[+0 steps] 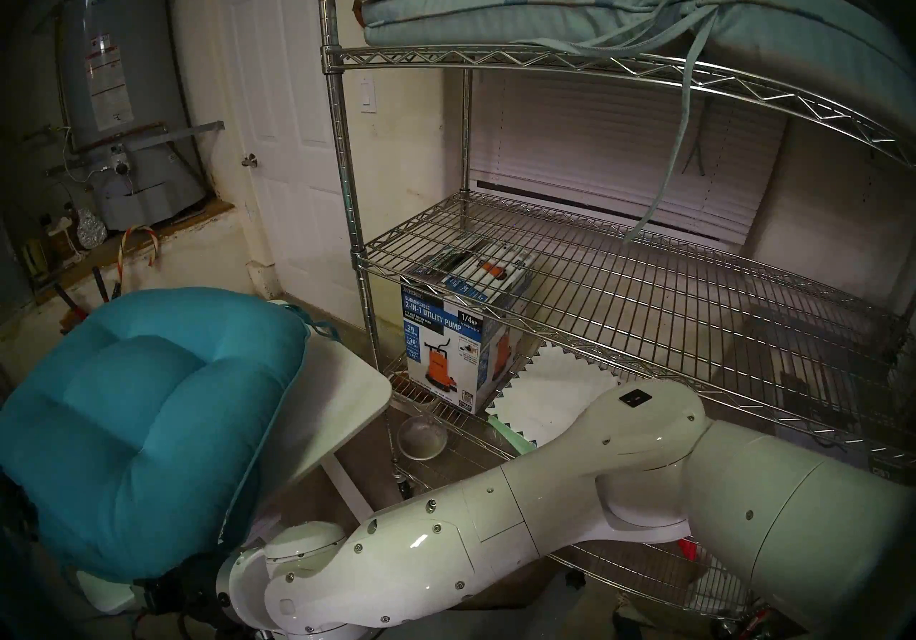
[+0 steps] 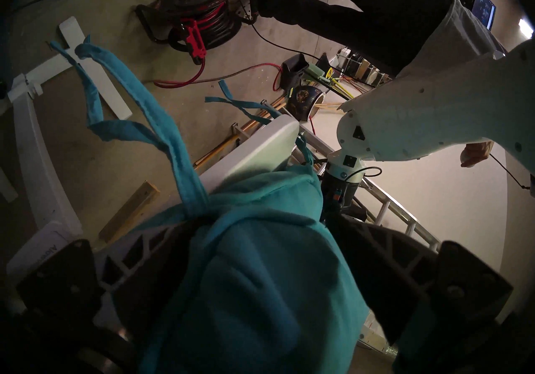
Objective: Take cushion off the shelf
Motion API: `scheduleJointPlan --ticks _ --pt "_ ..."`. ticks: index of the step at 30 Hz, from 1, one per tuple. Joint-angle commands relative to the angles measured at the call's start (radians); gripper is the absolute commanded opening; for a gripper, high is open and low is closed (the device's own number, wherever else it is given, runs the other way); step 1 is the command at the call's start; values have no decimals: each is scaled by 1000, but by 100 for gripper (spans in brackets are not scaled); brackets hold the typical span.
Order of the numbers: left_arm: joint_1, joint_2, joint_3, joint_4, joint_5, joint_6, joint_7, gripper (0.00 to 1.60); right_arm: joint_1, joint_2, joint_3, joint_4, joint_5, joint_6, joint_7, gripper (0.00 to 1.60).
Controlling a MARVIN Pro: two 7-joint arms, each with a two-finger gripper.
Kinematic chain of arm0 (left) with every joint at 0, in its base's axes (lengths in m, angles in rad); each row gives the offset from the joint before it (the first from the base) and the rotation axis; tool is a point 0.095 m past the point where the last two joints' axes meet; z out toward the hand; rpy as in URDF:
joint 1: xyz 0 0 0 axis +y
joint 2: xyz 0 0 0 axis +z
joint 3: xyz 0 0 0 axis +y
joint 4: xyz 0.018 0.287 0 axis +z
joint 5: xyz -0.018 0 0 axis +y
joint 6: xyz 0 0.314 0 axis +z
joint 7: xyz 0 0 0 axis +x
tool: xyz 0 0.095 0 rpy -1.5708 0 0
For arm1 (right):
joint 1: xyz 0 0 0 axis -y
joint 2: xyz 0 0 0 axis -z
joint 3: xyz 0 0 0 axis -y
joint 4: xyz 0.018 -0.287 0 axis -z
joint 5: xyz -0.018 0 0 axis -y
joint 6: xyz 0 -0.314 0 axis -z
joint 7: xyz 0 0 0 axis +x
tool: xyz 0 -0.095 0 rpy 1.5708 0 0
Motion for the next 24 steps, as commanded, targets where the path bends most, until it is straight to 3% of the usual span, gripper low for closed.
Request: scheduleJointPlan --ticks 1,14,24 --pt "-7 12 20 1 5 -4 20 0 36 42 -12 -63 25 78 26 160" --pt "-18 20 42 4 10 -4 26 0 113 139 -24 -207 26 201 90 160" --pt "-28 21 56 6 11 -4 27 0 150 204 -36 -271 31 237 128 160"
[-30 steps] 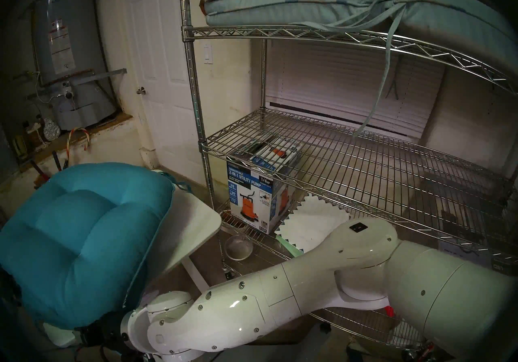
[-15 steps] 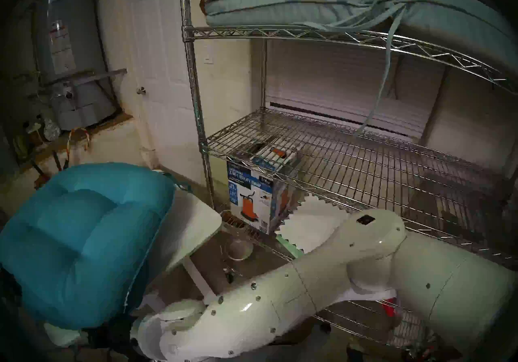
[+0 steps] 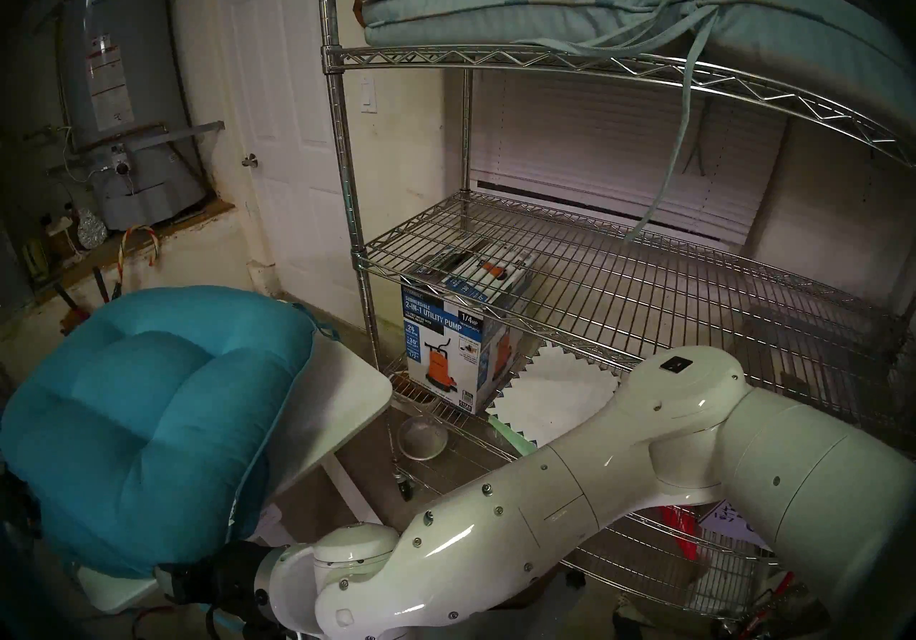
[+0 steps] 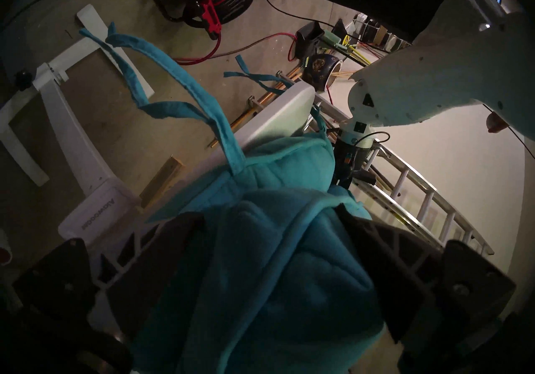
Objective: Take cushion off the shelf
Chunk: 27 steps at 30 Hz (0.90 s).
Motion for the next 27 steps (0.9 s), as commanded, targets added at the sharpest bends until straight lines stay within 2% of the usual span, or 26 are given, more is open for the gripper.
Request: scheduleJointPlan --ticks 1,27 --pt "-10 9 20 -1 4 0 27 0 48 64 -2 -45 -2 39 20 160" --pt "-26 16 39 13 4 0 26 0 89 185 -39 -127 7 34 44 160"
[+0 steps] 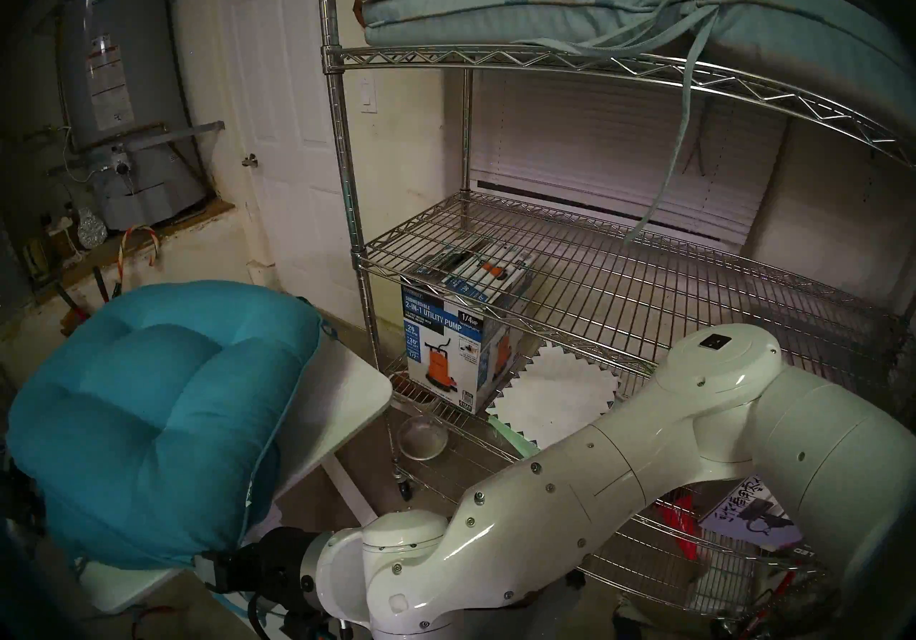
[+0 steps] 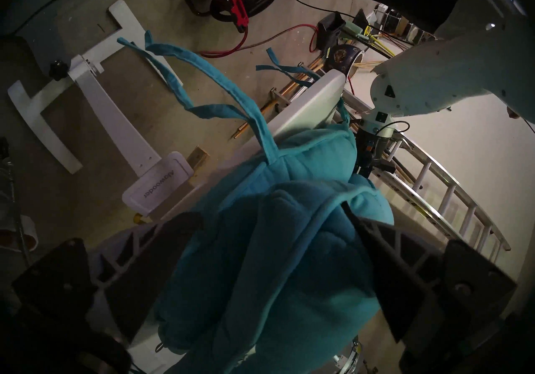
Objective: Take cushion off the shelf
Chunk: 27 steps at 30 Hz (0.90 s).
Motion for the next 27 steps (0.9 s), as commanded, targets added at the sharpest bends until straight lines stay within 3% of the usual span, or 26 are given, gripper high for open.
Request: scheduleJointPlan --ticks 1,16,23,25,27 --pt "-4 12 11 3 1 2 27 0 28 70 -11 -22 -7 9 5 160" --pt "-11 17 19 13 2 2 30 0 92 218 -58 -152 -49 60 21 160" --pt "-17 25 26 18 4 2 31 0 151 324 -95 -261 -95 118 46 160" --pt "-18 26 27 17 4 2 32 0 163 316 -107 -266 -96 130 53 160" --pt "-20 29 31 16 5 2 34 0 176 348 -121 -293 -108 147 61 160"
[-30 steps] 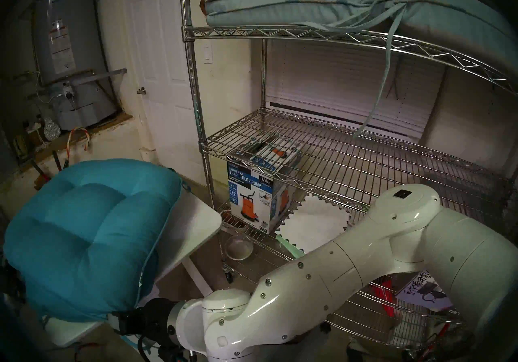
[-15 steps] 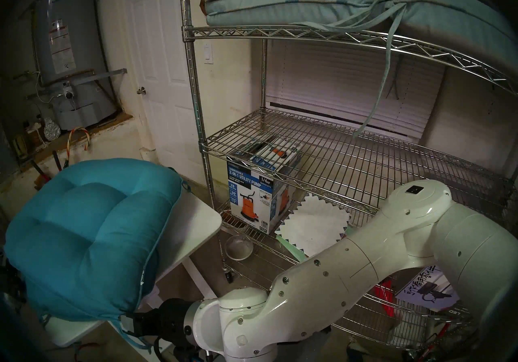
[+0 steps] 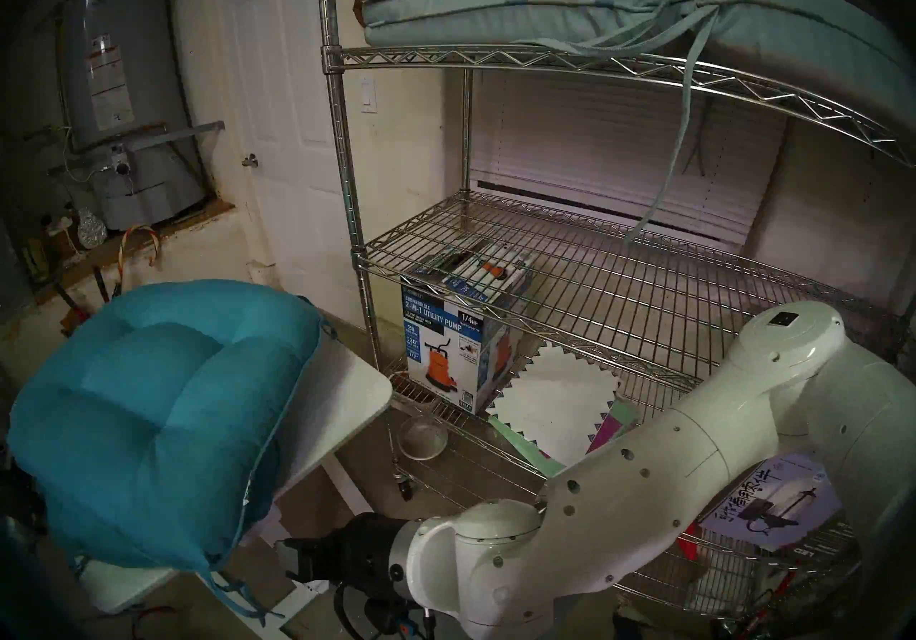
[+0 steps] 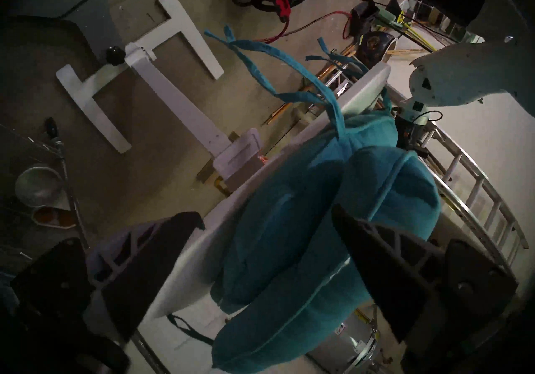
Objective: Take cushion off the shelf
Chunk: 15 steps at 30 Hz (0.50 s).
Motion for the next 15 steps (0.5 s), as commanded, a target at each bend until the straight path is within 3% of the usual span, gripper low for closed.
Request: scheduleJointPlan --ticks 1,7,8,9,10,15 --pt "-7 17 17 -6 4 1 35 0 77 111 -24 -101 -40 65 10 160" --pt "-14 21 33 -3 9 1 41 0 128 194 -79 -190 -86 139 38 160" --pt "-15 21 35 -2 10 1 44 0 126 240 -78 -211 -103 135 34 160" --pt "-16 21 38 -2 11 1 45 0 132 185 -95 -194 -101 158 52 160" --pt "-17 22 41 -2 12 1 47 0 146 234 -102 -228 -113 169 50 160" --pt "-21 23 53 1 15 1 53 0 166 275 -118 -271 -139 217 70 160"
